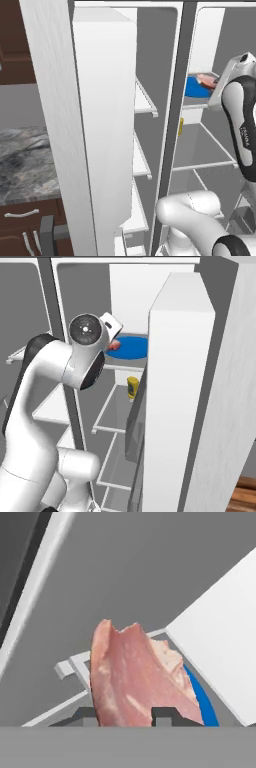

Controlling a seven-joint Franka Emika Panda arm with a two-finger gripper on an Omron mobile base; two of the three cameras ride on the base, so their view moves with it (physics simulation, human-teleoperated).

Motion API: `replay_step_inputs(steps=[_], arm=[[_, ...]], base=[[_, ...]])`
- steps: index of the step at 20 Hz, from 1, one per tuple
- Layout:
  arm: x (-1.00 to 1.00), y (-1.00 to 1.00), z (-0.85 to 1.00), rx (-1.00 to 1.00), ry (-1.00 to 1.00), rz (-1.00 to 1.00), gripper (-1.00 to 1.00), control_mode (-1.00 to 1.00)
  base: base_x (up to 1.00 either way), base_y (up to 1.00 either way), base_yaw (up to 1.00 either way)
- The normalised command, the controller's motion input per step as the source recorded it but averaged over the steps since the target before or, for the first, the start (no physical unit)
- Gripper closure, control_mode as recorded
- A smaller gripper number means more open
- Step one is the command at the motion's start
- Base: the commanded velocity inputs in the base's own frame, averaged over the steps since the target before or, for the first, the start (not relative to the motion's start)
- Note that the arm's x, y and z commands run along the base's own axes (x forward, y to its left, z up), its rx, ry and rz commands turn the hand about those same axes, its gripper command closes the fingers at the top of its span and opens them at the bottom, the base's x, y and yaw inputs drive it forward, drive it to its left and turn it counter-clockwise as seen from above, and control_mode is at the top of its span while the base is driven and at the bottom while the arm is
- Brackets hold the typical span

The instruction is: Retrieve the steak from the fridge and place it on the saucepan with marinade on the stove.

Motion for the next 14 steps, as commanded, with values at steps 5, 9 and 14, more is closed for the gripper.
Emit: replay_step_inputs(steps=[5, 9, 14], arm=[[-1.00, -0.20, 0.17, -0.05, -0.01, -0.06, 1.00, -1.00], [-0.94, -0.09, -0.06, -0.02, -0.13, -0.07, 1.00, -1.00], [-0.29, 0.21, -0.32, -0.04, -0.09, 0.00, 1.00, -1.00]], base=[[0.00, 0.00, 0.00], [0.00, 0.00, 0.00], [0.00, 0.00, 0.00]])
